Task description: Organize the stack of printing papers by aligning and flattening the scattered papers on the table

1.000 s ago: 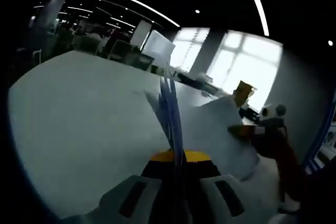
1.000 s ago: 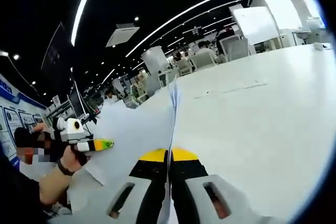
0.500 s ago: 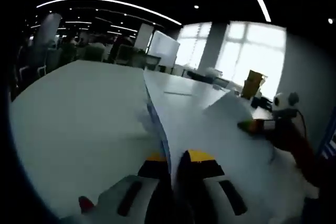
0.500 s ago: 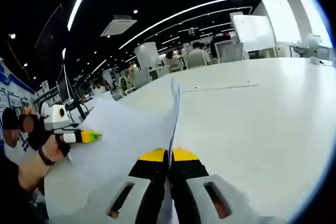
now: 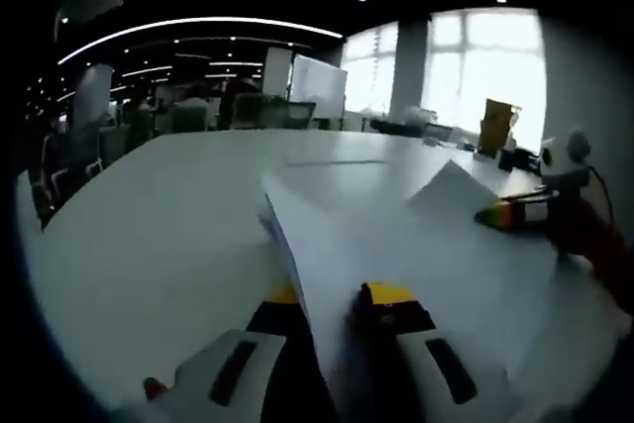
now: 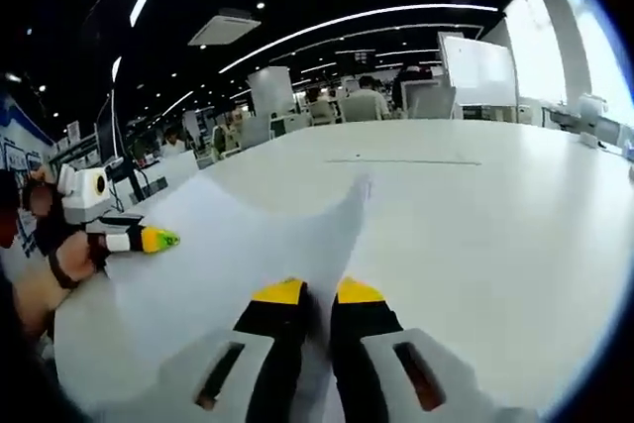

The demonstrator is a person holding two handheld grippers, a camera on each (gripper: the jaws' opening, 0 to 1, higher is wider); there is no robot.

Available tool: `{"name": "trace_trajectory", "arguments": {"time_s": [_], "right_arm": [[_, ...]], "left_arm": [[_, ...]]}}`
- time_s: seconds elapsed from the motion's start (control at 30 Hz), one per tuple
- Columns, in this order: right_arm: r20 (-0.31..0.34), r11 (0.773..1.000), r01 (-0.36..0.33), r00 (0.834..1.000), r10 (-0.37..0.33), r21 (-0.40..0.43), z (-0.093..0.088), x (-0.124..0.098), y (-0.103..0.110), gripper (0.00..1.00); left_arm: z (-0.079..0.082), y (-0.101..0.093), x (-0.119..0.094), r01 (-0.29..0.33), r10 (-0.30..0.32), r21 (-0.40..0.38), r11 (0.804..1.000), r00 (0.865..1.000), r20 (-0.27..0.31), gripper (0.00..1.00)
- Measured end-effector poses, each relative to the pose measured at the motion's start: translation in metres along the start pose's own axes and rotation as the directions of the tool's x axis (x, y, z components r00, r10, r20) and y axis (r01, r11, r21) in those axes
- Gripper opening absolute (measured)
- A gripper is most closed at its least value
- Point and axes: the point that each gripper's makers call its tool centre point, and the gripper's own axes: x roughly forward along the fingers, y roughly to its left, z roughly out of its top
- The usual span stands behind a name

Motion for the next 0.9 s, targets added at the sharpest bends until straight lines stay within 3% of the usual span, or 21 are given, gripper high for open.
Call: {"name": "trace_trajectory", "arguments": {"time_s": [0.2, 0.9], "right_arm": [[-0.011, 1.0, 0.014, 1.0, -0.014, -0.022, -0.002, 0.001, -0.004, 0.1], [-0.012, 0.994, 0.063, 0.998, -0.064, -0.089, -0.003, 0.004, -0.013, 0.17]], "left_arm": [[0.001, 0.009, -0.001, -0.058, 0.057, 0.073, 0.996, 0.998, 0.01, 0.3], [0.004, 0.031, -0.002, -0.135, 0.133, 0.065, 0.989, 0.991, 0.033, 0.44]]}}
